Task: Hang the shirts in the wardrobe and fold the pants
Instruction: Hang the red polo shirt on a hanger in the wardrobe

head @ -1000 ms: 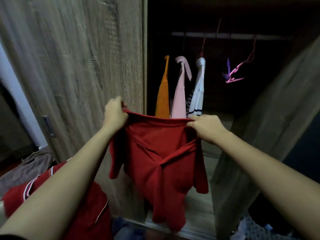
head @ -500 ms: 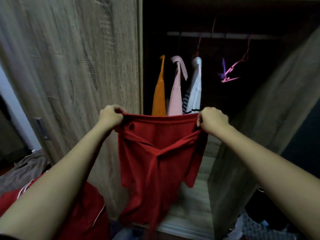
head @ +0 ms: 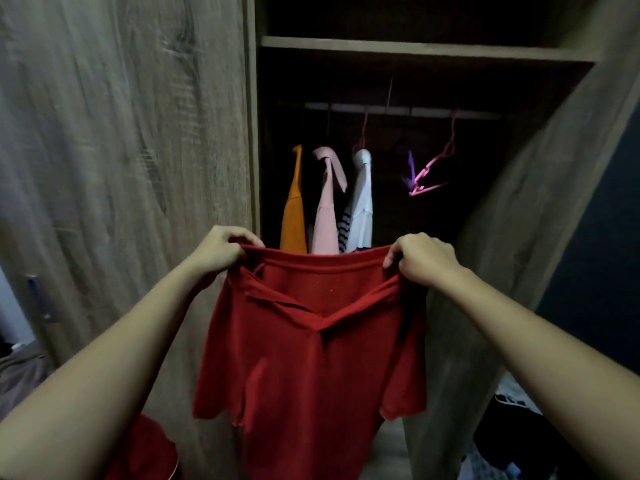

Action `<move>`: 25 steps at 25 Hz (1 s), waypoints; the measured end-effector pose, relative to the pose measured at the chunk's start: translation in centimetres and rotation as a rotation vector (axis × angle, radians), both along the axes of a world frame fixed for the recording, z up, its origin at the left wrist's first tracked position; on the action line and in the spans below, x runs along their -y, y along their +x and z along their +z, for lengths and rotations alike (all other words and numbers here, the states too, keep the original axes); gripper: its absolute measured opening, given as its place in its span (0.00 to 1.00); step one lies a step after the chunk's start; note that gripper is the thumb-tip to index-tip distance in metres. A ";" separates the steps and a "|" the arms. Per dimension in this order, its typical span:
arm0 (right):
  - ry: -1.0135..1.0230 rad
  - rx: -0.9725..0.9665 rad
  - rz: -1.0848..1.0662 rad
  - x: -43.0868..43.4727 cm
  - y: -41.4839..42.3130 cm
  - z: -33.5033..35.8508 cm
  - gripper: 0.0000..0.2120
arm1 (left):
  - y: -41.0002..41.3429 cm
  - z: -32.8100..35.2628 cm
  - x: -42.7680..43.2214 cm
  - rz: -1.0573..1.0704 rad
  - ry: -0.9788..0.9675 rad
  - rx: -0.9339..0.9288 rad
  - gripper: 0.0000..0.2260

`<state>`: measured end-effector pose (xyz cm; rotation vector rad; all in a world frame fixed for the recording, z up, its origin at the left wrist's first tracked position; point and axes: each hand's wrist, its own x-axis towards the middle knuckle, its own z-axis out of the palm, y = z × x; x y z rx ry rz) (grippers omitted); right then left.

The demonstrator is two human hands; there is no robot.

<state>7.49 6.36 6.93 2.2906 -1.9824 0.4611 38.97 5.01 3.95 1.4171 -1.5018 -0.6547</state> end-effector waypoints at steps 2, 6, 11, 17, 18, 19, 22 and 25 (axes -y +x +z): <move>-0.001 0.025 -0.027 0.1 -1.5 0.1 0.17 | -1.3 0.6 0.3 -0.055 -0.014 -0.077 0.25; 0.004 0.088 -0.001 0.9 -5.1 0.9 0.19 | -3.5 1.7 2.4 -0.145 -0.023 -0.093 0.25; 0.145 0.165 0.157 2.3 -9.4 3.0 0.27 | -8.1 2.8 4.6 -0.267 0.014 -0.052 0.21; 0.085 0.336 0.171 4.0 -11.8 5.8 0.27 | -13.4 5.6 7.6 -0.483 0.040 -0.440 0.15; 0.073 0.280 0.167 4.5 -11.8 5.9 0.27 | -14.8 6.2 8.4 -0.474 0.043 -0.450 0.14; 0.068 0.210 0.163 4.8 -11.6 6.0 0.27 | -16.4 6.7 9.1 -0.435 0.017 -0.418 0.13; 0.079 0.057 0.189 6.5 -11.1 5.5 0.27 | -21.4 8.4 12.2 -0.319 -0.125 -0.389 0.08; 0.067 -0.018 0.188 8.0 -11.7 5.7 0.27 | -24.9 10.1 16.8 -0.144 -0.232 -0.231 0.13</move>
